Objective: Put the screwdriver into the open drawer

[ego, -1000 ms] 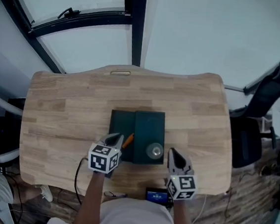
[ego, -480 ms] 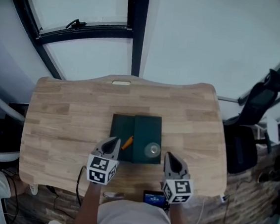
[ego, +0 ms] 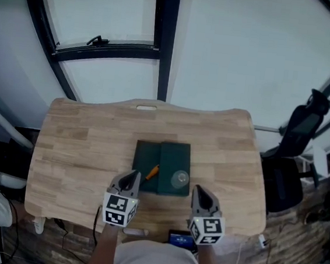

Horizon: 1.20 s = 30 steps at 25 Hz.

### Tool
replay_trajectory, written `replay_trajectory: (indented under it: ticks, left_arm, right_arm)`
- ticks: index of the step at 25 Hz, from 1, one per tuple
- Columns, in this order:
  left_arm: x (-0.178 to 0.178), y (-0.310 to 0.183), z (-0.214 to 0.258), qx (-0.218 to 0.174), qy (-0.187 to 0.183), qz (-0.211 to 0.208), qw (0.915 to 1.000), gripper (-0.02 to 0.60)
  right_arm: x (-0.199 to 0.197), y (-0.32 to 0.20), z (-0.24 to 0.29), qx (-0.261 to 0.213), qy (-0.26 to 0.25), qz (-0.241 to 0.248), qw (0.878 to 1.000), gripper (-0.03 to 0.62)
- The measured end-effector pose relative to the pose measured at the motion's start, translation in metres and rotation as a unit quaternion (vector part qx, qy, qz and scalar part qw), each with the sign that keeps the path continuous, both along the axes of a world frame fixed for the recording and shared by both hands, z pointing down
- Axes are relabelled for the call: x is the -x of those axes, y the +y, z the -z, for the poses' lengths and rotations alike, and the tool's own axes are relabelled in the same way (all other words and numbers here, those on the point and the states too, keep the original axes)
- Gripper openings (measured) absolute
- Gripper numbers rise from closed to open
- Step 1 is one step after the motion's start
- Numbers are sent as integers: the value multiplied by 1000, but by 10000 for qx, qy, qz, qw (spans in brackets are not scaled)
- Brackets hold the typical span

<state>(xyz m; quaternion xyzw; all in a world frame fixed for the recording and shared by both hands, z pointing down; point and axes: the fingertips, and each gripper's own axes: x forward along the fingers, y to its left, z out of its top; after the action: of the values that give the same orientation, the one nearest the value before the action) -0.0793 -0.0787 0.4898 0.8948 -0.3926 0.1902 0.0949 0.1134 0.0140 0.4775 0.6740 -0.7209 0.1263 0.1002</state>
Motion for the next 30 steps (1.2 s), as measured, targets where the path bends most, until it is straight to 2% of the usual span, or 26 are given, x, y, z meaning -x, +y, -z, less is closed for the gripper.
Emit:
replay_trajectory:
  ticks: [3,8,11,15,23,30]
  left_arm:
    - [6,4,10,-314,-26,117,9994,0]
    - [12,12,20,-521,42,194,9984,0]
    - [16,16,19,-417,105,233,9988,0]
    - [14,16,21,-106,432,229,9987,0]
    - [3,10,28,-487,233,51,9985,0]
    - [-2,7,27,-531,214,31,9984,0]
  right_arm:
    - [3,5,2,-26,48,-19,10000,-3]
    - [7,8,8,-151,167,-24,9997,-3]
    - [9,10,12,-196,241,-40,9995,-3]
    - [7,9,15,-228,227,-54,9995,-3]
    - [1,8,21,-343,294,-134,9989,-3]
    - [-7,13,25,-370,319,-239,9985,-3]
